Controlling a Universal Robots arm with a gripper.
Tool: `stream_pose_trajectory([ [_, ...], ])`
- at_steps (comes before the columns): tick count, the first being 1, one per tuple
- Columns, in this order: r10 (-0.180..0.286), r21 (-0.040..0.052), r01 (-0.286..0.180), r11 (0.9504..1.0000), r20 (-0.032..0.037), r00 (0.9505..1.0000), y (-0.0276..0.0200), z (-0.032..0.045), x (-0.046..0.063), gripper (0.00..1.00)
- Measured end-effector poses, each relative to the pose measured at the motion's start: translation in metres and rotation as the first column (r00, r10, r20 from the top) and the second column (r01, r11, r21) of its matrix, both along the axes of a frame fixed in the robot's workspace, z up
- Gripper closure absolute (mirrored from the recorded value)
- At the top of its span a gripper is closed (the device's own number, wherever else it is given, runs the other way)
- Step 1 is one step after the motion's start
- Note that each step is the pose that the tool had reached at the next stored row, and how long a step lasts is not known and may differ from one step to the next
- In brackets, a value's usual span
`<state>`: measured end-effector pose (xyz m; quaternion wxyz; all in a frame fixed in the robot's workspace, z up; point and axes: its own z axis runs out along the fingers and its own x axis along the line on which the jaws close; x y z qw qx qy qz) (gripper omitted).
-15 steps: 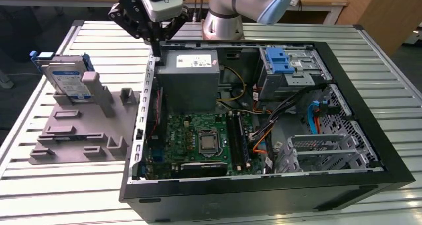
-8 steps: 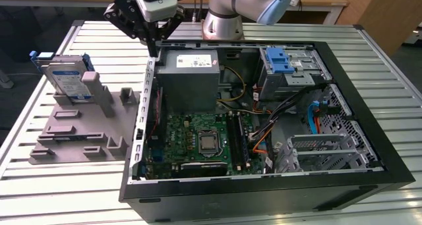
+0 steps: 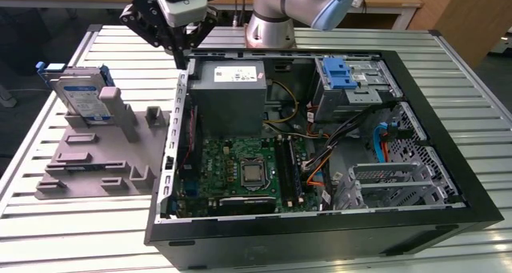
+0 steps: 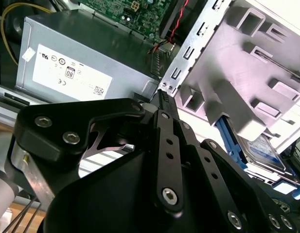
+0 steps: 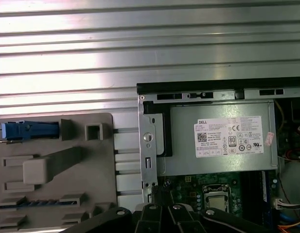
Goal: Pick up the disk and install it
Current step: 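Reach for the disk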
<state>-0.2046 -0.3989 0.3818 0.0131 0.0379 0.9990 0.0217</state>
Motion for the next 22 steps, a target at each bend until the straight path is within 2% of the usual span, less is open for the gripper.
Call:
stream_pose_trajectory([
  [22, 0.0, 0.0001, 0.0, 1.0, 0.0001, 1.0, 0.0, -0.0011, -0.015, 0.89],
])
